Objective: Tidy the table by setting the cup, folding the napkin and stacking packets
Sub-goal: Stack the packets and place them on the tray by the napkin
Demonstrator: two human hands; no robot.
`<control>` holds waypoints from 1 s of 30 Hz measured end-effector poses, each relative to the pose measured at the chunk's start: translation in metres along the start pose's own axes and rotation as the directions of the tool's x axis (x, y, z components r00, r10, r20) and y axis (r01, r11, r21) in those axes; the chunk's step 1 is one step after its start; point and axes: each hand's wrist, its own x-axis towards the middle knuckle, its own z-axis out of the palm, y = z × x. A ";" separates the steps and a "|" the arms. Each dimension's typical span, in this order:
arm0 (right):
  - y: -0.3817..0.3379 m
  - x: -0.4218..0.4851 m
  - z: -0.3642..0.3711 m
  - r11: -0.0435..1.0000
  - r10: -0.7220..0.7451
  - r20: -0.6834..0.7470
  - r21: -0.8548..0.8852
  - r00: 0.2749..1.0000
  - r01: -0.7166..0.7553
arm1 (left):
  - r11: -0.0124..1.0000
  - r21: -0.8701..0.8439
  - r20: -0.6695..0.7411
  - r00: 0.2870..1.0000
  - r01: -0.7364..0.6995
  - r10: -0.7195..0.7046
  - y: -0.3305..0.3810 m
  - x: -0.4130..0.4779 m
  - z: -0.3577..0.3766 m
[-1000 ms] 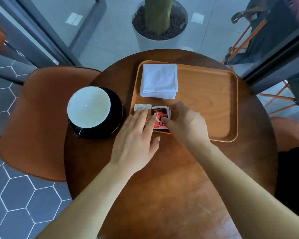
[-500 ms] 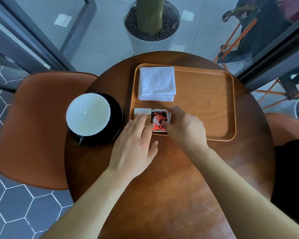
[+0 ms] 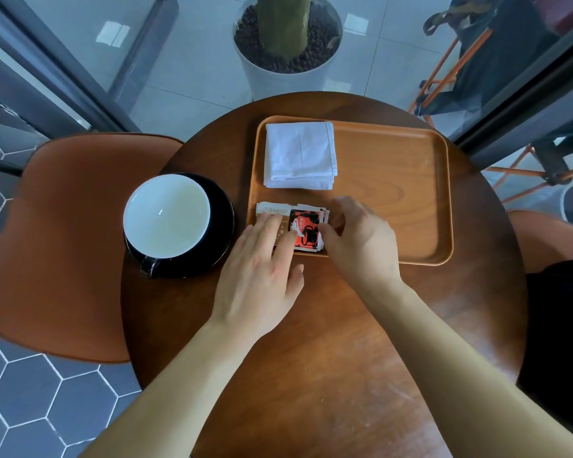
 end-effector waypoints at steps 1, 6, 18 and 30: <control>-0.001 0.000 0.000 1.000 -0.001 -0.001 0.006 1.000 0.001 | 1.000 0.005 0.003 1.000 -0.001 0.001 0.000 0.000 0.000; -0.008 -0.001 0.002 0.997 -0.006 0.008 0.083 1.000 0.005 | 1.000 0.005 0.013 1.000 0.004 -0.004 -0.002 -0.001 0.001; -0.002 0.009 0.002 0.993 -0.117 0.129 0.047 0.985 0.112 | 1.000 0.010 -0.001 1.000 -0.005 0.005 -0.002 -0.001 0.004; -0.006 0.022 -0.001 0.986 -0.097 0.245 -0.106 0.965 0.126 | 0.999 0.031 0.011 1.000 -0.013 0.013 -0.003 -0.002 0.003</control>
